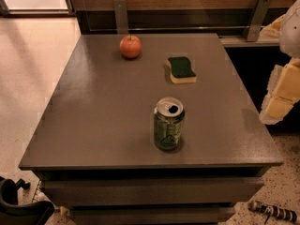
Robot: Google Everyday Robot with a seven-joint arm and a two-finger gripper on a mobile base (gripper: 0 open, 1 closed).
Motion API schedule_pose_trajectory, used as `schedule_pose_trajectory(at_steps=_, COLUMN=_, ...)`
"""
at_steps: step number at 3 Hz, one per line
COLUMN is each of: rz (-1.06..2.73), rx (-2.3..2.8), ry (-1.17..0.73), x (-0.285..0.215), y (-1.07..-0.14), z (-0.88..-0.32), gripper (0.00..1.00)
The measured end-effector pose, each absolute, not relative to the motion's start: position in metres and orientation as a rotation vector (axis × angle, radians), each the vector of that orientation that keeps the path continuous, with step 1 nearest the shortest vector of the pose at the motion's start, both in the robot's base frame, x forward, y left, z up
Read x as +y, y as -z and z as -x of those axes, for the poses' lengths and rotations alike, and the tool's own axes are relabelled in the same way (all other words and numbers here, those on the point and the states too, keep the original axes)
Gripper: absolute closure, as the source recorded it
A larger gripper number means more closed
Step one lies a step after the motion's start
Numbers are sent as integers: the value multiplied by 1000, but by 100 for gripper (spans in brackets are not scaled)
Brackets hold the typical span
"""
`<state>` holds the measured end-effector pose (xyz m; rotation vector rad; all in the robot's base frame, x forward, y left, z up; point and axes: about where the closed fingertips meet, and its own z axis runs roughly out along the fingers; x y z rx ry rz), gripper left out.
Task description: Pick green can
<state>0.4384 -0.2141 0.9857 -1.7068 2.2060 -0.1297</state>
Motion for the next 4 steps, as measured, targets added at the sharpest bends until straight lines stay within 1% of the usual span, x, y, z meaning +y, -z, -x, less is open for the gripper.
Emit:
schedule_pose_trajectory(at_steps=1, rz=1704, rx=2198, ry=129, x=-213, y=-987, z=-438, gripper=0)
schedule_pose_trajectory(at_steps=2, rz=1712, rx=2143, ry=64, x=-207, y=-986, z=-436, gripper=0)
schedule_pose_trajectory(at_steps=3, rz=1721, rx=2037, ry=-100, x=-194, y=-976, z=-436, gripper=0)
schedule_pose_trajectory(at_steps=4, rz=1689, rx=1913, ry=-311, x=-173, y=-960, z=-440, gripper=0)
